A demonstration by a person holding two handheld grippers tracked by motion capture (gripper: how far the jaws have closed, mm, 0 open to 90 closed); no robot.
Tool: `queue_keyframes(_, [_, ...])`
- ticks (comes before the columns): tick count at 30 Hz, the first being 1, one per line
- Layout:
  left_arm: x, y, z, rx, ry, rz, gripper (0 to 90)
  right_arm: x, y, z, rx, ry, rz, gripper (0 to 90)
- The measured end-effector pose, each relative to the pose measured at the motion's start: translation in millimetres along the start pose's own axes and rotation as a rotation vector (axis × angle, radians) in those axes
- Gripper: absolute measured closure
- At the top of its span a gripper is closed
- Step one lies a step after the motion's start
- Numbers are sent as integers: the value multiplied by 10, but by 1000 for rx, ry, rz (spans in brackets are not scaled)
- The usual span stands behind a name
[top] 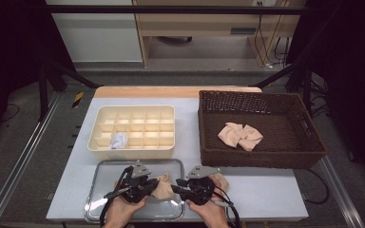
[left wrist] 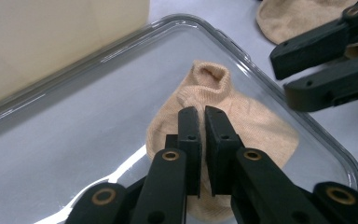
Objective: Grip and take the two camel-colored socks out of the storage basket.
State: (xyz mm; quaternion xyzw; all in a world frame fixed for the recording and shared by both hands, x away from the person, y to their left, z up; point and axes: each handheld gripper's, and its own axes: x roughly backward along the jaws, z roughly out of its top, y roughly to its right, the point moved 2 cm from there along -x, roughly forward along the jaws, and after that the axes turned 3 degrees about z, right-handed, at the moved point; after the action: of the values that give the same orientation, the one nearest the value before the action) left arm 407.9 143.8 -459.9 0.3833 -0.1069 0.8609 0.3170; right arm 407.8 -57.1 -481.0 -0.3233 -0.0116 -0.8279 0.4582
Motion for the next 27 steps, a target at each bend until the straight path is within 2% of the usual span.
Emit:
queue_keyframes(2, [34,1,9,4,20,-6,854,-47,-16,-6,-13,-3,15,675])
queue_keyframes(8, [129,-2,55,10,60,-30,855,-193,-40,-38,-10,-41,27,696])
queue_keyframes(12, [141,0,70,8,66,-40,855,-219,-34,-45,1,-45,35,867])
queue_keyframes(13, [151,5,78,10,72,-48,855,-205,-31,-40,-3,-45,39,872])
queue_keyframes(15, [192,15,116,9,96,-54,855,-151,-19,-16,-9,-31,44,874])
queue_keyframes(18, [280,33,219,7,149,-77,855,65,-3,92,-13,26,37,873])
queue_keyframes(20, [328,49,295,4,189,-87,855,254,0,198,2,73,21,871])
queue_keyframes(22, [354,72,358,2,208,-97,855,411,-26,294,33,111,-6,873])
queue_keyframes(25, [370,76,388,-5,209,-91,855,495,-96,388,93,94,-48,873])
queue_keyframes(27, [362,37,348,-2,190,-82,855,445,-132,403,107,63,-45,873])
